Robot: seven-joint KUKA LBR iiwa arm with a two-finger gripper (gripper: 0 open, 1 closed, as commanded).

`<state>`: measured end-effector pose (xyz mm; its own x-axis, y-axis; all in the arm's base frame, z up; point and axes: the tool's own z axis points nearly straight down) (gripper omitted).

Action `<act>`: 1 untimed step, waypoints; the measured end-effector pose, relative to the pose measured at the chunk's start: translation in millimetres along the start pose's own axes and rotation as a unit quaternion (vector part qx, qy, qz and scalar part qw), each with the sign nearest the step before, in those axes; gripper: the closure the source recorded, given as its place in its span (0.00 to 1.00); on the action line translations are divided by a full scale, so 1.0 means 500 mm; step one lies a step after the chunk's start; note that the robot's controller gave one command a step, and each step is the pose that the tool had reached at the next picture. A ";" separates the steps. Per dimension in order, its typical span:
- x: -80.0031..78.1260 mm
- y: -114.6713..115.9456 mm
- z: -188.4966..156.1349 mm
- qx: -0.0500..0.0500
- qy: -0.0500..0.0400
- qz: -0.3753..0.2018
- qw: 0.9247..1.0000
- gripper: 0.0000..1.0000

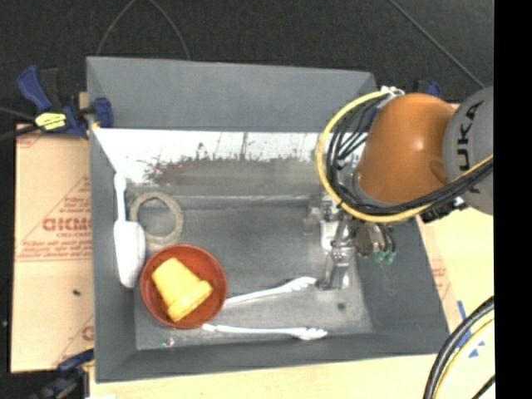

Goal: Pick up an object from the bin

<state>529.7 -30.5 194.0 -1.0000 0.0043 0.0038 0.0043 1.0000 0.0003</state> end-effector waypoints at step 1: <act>-0.003 0.000 -0.007 0.000 -0.004 -0.001 1.000 0.00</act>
Offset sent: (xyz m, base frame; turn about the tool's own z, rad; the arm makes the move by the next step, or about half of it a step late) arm -0.0271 0.0744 -0.0480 -0.2475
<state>531.4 -30.7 197.5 -1.0000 0.0031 -0.0037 0.0031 1.0000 -0.0006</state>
